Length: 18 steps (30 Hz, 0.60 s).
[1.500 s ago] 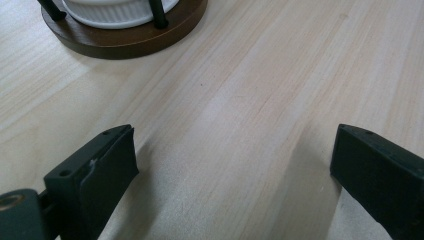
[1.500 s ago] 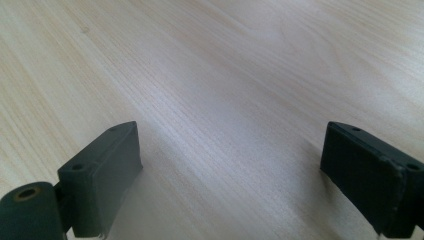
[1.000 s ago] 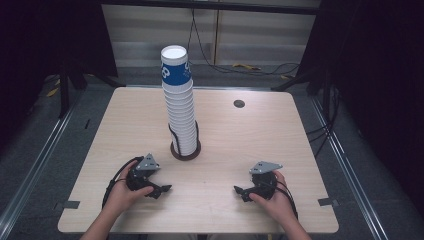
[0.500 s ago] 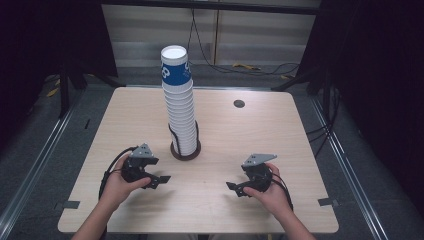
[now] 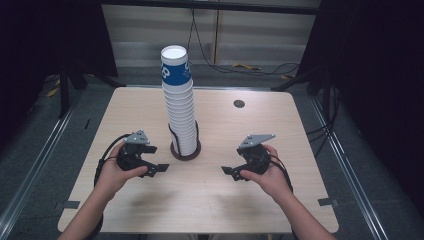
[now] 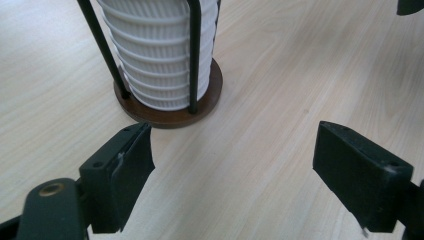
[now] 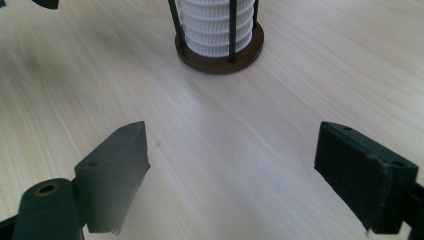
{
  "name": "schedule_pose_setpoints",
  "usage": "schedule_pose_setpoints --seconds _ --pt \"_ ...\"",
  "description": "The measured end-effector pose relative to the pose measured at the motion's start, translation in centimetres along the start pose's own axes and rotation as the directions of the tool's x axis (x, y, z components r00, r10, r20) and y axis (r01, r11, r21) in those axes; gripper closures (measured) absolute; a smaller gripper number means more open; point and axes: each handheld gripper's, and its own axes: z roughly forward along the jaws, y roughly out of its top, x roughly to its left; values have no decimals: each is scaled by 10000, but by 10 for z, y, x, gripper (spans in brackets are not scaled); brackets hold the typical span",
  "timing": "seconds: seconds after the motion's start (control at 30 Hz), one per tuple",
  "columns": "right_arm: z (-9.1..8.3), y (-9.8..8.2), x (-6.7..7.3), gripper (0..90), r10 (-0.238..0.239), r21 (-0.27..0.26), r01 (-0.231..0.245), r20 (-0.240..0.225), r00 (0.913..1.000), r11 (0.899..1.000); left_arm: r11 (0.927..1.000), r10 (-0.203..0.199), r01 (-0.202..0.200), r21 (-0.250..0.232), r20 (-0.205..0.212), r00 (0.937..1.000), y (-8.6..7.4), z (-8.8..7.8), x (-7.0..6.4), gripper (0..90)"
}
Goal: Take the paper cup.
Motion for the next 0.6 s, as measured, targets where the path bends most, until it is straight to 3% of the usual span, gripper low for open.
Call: schedule_pose_setpoints --seconds 0.07,0.17,0.3,0.6 --pt "-3 8 -1 133 107 -198 -111 -235 9997 9997 9999 -98 98 -25 23 9999 4 -3 2 161" --pt "-7 20 -1 133 -194 -117 193 -118 9997 9997 9999 -106 106 81 -76 9999 11 -7 6 161" --pt "-11 33 -1 133 -29 -204 23 -252 9997 9998 10000 -21 22 80 -230 9997 20 -12 9 161" --pt "-17 63 3 133 -469 -384 459 -256 9986 9982 10000 76 -75 14 -330 9994 33 -21 13 161"
